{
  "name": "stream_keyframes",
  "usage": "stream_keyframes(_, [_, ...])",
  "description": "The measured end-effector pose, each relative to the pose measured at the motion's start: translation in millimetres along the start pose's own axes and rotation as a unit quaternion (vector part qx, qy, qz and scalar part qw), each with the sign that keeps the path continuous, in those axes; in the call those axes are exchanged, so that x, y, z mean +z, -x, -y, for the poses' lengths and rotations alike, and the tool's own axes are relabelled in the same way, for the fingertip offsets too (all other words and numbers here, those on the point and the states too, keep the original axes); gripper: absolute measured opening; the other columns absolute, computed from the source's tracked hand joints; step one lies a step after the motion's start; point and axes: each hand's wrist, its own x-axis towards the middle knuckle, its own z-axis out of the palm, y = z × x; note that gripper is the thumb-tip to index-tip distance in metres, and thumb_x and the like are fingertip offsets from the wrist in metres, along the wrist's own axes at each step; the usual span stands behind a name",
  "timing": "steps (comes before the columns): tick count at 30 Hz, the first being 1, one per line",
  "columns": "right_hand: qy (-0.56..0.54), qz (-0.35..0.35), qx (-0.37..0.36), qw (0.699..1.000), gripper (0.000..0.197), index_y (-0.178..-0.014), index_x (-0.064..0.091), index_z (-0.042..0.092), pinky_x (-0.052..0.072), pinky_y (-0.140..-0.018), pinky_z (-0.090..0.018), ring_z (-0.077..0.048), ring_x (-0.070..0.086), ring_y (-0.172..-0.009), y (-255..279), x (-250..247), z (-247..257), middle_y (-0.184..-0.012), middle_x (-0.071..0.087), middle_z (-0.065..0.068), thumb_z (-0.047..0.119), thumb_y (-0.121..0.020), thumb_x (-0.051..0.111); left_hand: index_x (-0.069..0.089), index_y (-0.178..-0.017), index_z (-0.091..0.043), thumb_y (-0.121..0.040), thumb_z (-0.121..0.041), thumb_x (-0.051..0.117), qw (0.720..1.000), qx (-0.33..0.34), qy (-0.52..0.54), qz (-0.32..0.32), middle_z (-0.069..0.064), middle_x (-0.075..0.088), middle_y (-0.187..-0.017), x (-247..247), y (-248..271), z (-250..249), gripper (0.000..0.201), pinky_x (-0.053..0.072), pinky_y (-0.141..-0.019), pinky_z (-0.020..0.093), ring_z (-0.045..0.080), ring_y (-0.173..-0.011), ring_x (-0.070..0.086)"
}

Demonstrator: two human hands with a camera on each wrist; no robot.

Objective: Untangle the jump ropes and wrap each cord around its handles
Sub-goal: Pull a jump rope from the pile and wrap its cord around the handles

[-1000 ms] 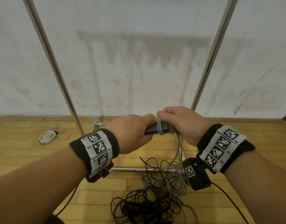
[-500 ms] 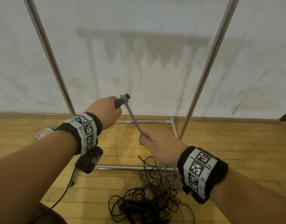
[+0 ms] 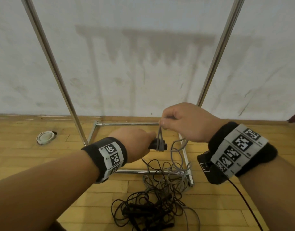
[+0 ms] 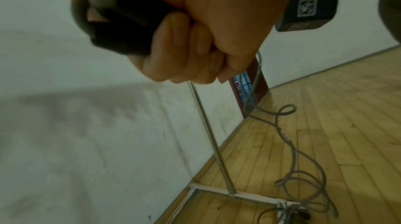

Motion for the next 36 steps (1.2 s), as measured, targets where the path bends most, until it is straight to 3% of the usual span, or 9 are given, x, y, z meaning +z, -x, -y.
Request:
stream_keyframes(2, [-0.045, -0.021, 0.014, 0.999, 0.025, -0.086, 0.071, 0.025, 0.04, -0.059, -0.025, 0.002, 0.056, -0.063, -2.8, 0.3, -15.2, -0.066, 0.063, 0.015, 0.037, -0.102, 0.056, 0.045, -0.126, -0.029, -0.106, -0.038, 0.051, 0.999, 0.02, 0.0, -0.025, -0.01, 0.047, -0.076, -0.4, 4.7, -3.9, 0.022, 0.029, -0.049, 0.028, 0.009, -0.06, 0.044])
stream_keyframes(4, [-0.12, -0.023, 0.039, 0.992, 0.027, -0.085, 0.069, 0.02, 0.033, -0.056, -0.022, -0.002, 0.046, -0.047, -5.0, 5.6, -30.0, -0.051, 0.051, 0.014, 0.034, -0.103, 0.056, 0.041, -0.118, -0.031, -0.106, -0.041, 0.051, 0.998, 0.035, 0.002, -0.047, -0.011, 0.044, -0.076, -4.2, 8.6, -8.7, 0.019, 0.029, -0.049, 0.028, 0.008, -0.059, 0.041])
stream_keyframes(9, [-0.272, 0.001, 0.073, 0.96, 0.032, -0.085, 0.064, 0.005, 0.036, -0.053, -0.033, -0.019, 0.037, -0.051, -9.3, 23.3, -45.3, -0.056, 0.04, -0.003, 0.026, -0.106, 0.053, 0.018, -0.097, -0.037, -0.104, -0.045, 0.051, 0.994, 0.041, 0.026, -0.094, -0.008, 0.048, -0.075, -14.2, 14.3, -12.3, 0.035, 0.038, -0.057, 0.033, 0.02, -0.064, 0.05])
stream_keyframes(13, [-0.291, -0.008, 0.065, 0.955, 0.034, -0.084, 0.063, 0.006, 0.038, -0.053, -0.031, -0.026, 0.041, -0.056, -10.5, 23.4, -44.1, -0.063, 0.044, -0.012, 0.03, -0.106, 0.053, 0.014, -0.095, -0.041, -0.104, -0.045, 0.05, 0.99, 0.043, 0.054, -0.122, -0.01, 0.044, -0.069, -17.6, 16.7, -12.4, 0.037, 0.03, -0.051, 0.028, 0.007, -0.056, 0.041])
stream_keyframes(18, [-0.384, -0.007, 0.113, 0.916, 0.029, -0.1, 0.062, 0.004, 0.028, -0.049, -0.03, -0.02, 0.033, -0.052, -12.1, 36.9, -36.6, -0.068, 0.039, -0.014, 0.027, -0.108, 0.048, 0.034, -0.105, -0.04, -0.1, -0.039, 0.057, 0.966, 0.001, 0.18, -0.184, -0.012, 0.052, -0.07, -20.9, 12.8, -4.3, 0.024, 0.029, -0.047, 0.021, 0.002, -0.056, 0.048])
stream_keyframes(23, [-0.424, 0.018, 0.163, 0.891, 0.037, -0.09, 0.057, 0.012, 0.022, -0.045, -0.027, -0.013, 0.03, -0.046, -15.2, 58.5, -20.1, -0.059, 0.041, 0.001, 0.039, -0.109, 0.04, 0.034, -0.136, -0.053, -0.101, -0.033, 0.055, 0.94, -0.05, 0.252, -0.223, -0.011, 0.059, -0.068, -20.8, 4.8, 4.6, 0.046, 0.034, -0.036, 0.012, 0.002, -0.047, 0.053])
stream_keyframes(28, [-0.365, 0.046, 0.178, 0.913, 0.044, -0.085, 0.057, 0.015, 0.023, -0.042, -0.024, -0.013, 0.031, -0.043, -13.7, 73.4, -12.4, -0.056, 0.043, 0.003, 0.046, -0.108, 0.035, 0.048, -0.127, -0.037, -0.104, -0.024, 0.054, 0.912, -0.069, 0.33, -0.233, -0.011, 0.058, -0.072, -21.2, -5.5, 15.2, 0.028, 0.038, -0.042, 0.01, -0.003, -0.052, 0.058])
stream_keyframes(30, [-0.292, 0.029, 0.167, 0.941, 0.046, -0.082, 0.058, 0.016, 0.028, -0.042, -0.025, -0.013, 0.035, -0.045, -12.2, 76.1, -9.3, -0.057, 0.046, 0.004, 0.044, -0.108, 0.033, 0.047, -0.127, -0.035, -0.104, -0.021, 0.053, 0.917, -0.09, 0.32, -0.22, -0.008, 0.058, -0.073, -19.6, -9.4, 20.4, 0.028, 0.037, -0.04, 0.014, 0.007, -0.049, 0.055])
stream_keyframes(36, [-0.004, 0.054, 0.062, 0.997, 0.031, -0.093, 0.054, 0.019, 0.044, -0.068, -0.036, -0.017, 0.055, -0.074, -3.6, 61.4, 13.1, -0.083, 0.059, 0.002, 0.035, -0.11, 0.034, 0.038, -0.139, -0.023, -0.105, -0.011, 0.049, 0.944, -0.153, 0.252, -0.145, 0.0, 0.057, -0.074, -13.4, -17.1, 32.6, 0.038, 0.032, -0.045, 0.026, 0.015, -0.055, 0.052])
